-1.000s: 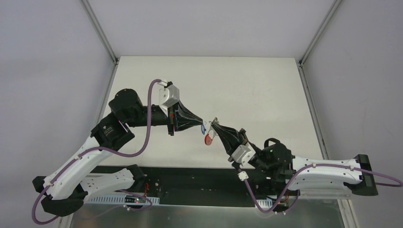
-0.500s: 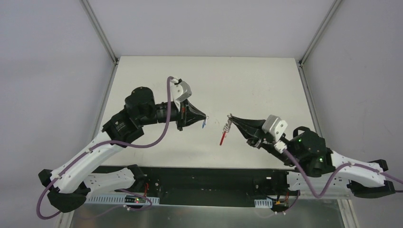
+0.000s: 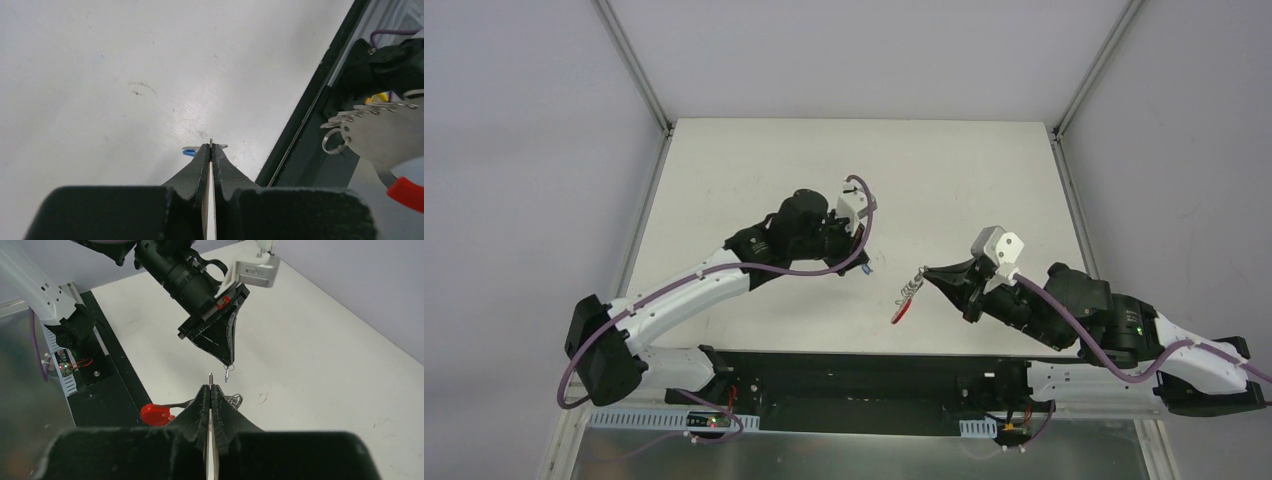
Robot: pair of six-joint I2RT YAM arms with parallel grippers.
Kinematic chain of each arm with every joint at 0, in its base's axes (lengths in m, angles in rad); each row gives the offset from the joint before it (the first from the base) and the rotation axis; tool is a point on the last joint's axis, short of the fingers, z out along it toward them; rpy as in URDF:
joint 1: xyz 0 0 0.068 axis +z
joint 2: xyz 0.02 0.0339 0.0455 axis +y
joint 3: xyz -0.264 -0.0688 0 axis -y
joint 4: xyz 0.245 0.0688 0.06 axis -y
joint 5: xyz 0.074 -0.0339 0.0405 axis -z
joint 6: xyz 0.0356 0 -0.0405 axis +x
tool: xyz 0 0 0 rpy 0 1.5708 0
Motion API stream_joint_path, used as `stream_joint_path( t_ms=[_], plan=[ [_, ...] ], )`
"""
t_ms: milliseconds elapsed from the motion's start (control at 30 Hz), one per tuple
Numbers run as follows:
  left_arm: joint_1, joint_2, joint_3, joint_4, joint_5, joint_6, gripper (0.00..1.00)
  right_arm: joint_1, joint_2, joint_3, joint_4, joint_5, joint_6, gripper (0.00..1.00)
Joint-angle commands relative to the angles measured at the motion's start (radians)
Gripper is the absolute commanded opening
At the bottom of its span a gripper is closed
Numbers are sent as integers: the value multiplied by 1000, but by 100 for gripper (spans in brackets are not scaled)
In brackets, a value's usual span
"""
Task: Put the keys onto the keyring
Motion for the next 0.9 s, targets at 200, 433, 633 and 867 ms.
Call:
stream_joint_path(
  t_ms=[200,433,633,867],
  plan=[
    [-9,233,-70,177,12,-79,0,6,-26,12,-64,45,78,0],
    [-8,381,-76,261,38,-120,3,6,-38,6,-77,61,83,0],
    [-9,413,-81,293,44,-126,25,6,-50,-6,-74,76,82,0],
    [-9,276,-37,226,11,-93,36,6,-55,-12,-73,56,80,0]
  ],
)
